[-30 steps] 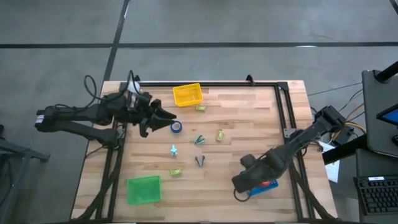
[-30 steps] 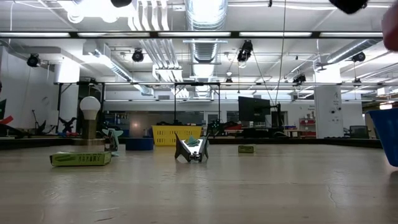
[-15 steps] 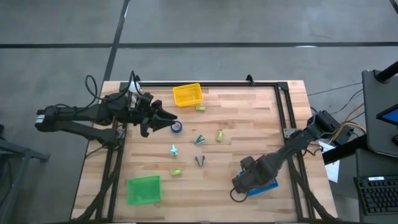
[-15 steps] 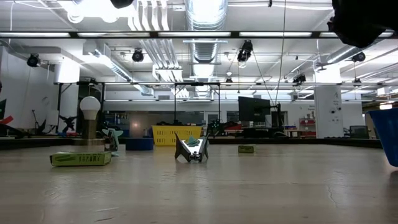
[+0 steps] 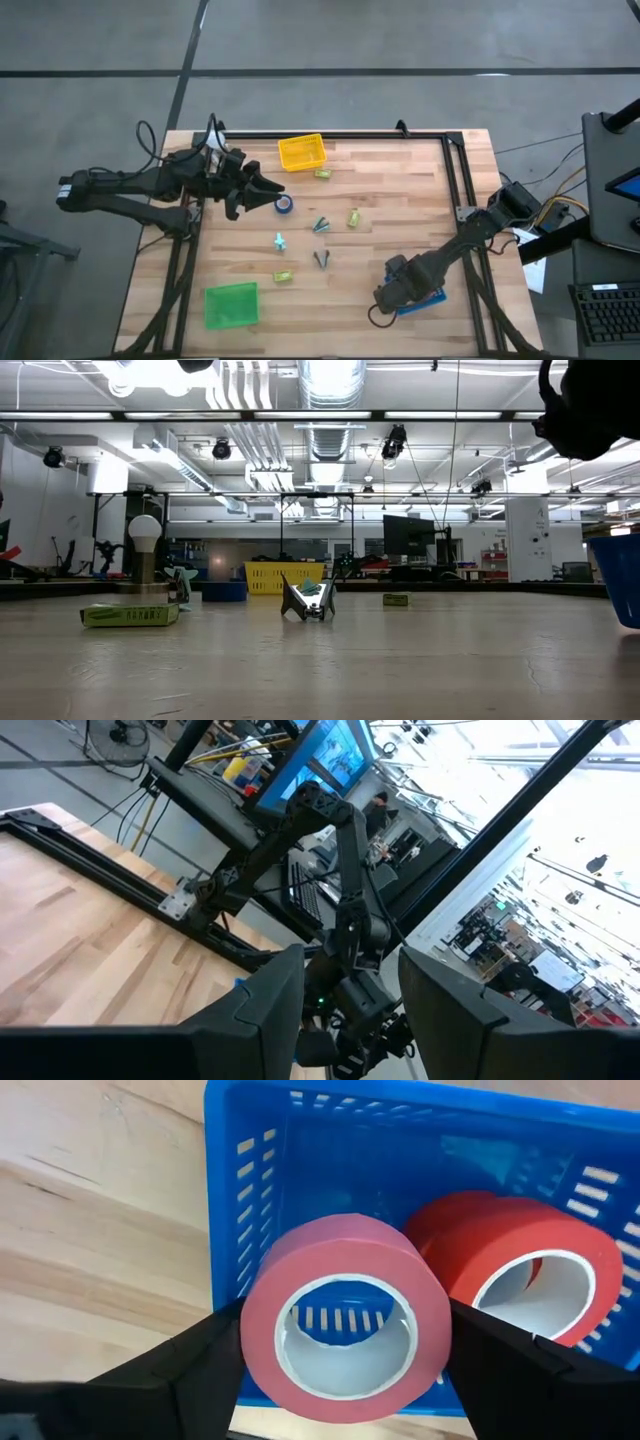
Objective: Pick and place Stapler, Stapler remover, tape
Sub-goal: Put the pink tape into the blue basket, then put the blue tape into the blue basket
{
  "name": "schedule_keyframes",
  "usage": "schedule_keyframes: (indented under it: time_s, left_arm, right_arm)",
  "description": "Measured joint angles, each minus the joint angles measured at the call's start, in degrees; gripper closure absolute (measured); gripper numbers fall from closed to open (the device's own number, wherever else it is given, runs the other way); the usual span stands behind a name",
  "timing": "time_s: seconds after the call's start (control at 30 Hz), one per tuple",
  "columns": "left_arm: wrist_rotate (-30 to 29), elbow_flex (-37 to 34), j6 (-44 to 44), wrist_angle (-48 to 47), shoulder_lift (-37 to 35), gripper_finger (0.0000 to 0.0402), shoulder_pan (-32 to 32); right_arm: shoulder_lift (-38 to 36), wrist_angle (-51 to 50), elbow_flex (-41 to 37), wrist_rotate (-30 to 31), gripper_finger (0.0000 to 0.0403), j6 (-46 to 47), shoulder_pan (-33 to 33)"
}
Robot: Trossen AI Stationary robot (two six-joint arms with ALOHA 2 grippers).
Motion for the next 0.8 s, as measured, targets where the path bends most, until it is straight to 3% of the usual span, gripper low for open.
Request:
schedule_keyframes:
  time_s: [0.4, 0.63, 0.8]
  left_arm:
    - [-0.01, 0.00, -0.11, -0.01, -0.02, 0.0234, 0.00]
    - [-0.15, 0.01, -0.48, -1.18, 0.04, 0.0234, 0.00]
    - [-2.22, 0.03, -2.65, -8.50, 0.54, 0.0234, 0.28]
  right_arm:
    - [-0.27, 0.01, 0.29, 0.55, 0.0044, -1.03, 0.00]
    - [-0.29, -0.01, 2.88, 1.71, 0.0039, -3.30, -0.34]
    - [-0.40, 0.00, 6.24, 3.92, 0.0039, -5.17, -0.72]
